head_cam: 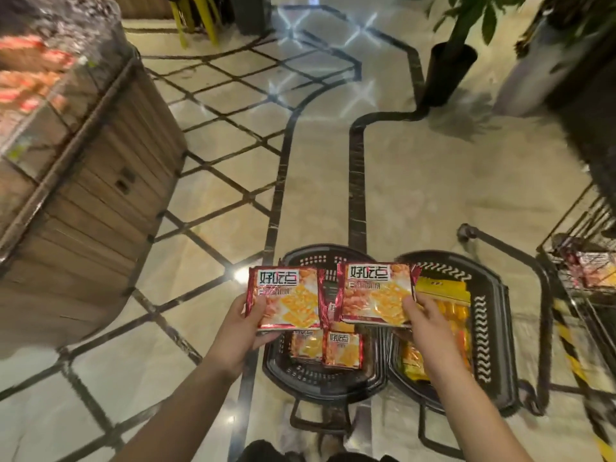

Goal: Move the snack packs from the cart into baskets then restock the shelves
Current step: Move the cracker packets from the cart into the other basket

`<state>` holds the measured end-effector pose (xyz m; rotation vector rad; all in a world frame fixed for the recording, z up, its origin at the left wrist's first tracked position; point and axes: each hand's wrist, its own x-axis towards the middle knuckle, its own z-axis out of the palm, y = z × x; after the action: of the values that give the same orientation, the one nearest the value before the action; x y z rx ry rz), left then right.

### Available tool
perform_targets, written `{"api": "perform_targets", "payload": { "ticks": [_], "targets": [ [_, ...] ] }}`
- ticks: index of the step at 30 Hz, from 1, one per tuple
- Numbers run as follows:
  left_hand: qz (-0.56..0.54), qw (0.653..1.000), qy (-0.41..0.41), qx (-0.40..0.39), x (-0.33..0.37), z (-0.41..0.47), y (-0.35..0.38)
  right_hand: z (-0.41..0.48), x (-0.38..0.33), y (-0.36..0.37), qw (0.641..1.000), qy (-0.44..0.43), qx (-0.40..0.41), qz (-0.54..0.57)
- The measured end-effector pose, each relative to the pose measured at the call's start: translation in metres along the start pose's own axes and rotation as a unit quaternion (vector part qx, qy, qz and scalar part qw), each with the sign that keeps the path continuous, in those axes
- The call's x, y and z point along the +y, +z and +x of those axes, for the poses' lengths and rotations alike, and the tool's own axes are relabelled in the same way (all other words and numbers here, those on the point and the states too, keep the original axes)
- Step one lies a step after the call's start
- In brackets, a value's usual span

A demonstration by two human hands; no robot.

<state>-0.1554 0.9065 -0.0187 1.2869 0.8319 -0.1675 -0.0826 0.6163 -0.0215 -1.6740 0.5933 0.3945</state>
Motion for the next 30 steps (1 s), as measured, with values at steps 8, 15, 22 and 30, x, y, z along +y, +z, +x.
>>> {"api": "perform_targets", "payload": {
  "ticks": [8, 15, 22, 30],
  "targets": [
    [0.053, 0.997, -0.040, 0.039, -0.046, 0.093, 0.024, 0.090, 0.055, 0.046, 0.995, 0.022, -0.002, -0.095],
    [0.082, 0.991, -0.094, 0.049, -0.147, 0.217, 0.034, 0.176, 0.160, 0.100, 0.992, 0.057, 0.028, -0.110],
    [0.154, 0.980, -0.104, 0.076, -0.249, 0.324, 0.035, 0.248, 0.269, 0.155, 0.984, 0.078, 0.103, -0.119],
    [0.237, 0.965, -0.036, 0.104, -0.310, 0.375, 0.057, 0.304, 0.333, 0.172, 0.973, 0.046, 0.149, -0.171]
  ]
}}
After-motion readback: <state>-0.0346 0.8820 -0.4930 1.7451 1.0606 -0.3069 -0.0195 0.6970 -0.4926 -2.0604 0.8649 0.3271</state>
